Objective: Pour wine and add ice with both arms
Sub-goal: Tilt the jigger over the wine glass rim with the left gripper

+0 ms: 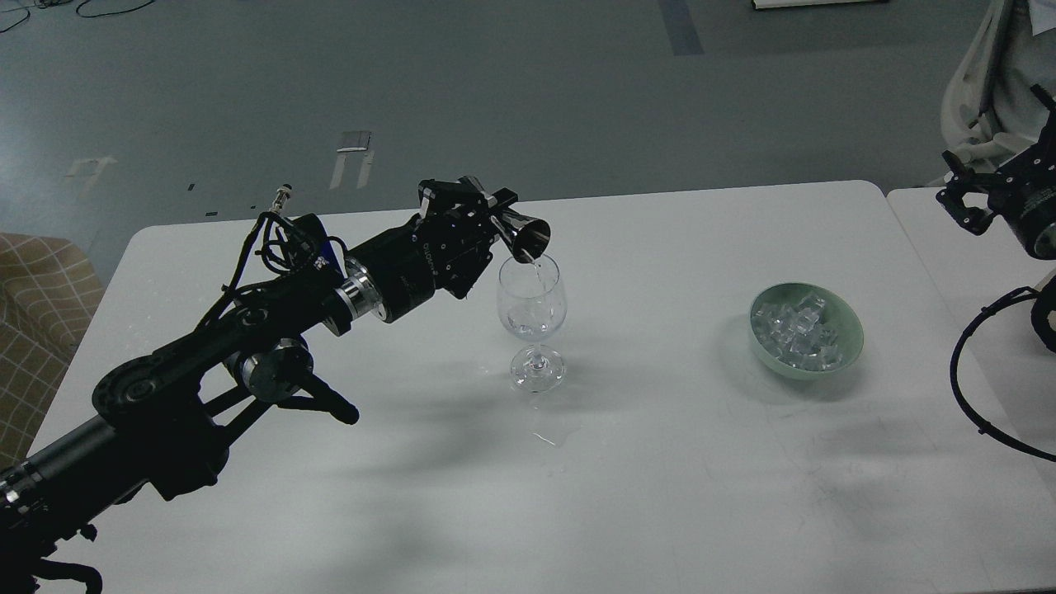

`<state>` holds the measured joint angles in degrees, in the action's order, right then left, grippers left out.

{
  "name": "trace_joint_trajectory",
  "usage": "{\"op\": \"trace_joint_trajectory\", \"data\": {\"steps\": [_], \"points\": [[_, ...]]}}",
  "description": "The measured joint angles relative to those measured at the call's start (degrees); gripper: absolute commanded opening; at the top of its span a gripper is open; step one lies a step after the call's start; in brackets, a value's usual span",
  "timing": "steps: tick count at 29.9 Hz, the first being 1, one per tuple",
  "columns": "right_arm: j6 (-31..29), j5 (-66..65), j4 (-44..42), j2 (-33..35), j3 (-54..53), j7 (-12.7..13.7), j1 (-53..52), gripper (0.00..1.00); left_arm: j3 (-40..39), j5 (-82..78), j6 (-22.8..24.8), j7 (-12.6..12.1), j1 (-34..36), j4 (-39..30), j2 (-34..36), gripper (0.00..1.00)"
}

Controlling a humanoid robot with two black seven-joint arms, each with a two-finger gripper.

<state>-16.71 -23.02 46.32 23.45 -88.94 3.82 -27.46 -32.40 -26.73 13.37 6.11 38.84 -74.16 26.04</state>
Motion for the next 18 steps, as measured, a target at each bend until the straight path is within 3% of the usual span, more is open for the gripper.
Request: {"op": "trace_joint_trajectory", "data": {"steps": [18], "points": [[0.0,0.0,0.0,0.3,-0.3,0.0,0.0,1.00,-0.2,-6.6,2.6,0.2,1.8,0.1,1.1,0.00]]}}
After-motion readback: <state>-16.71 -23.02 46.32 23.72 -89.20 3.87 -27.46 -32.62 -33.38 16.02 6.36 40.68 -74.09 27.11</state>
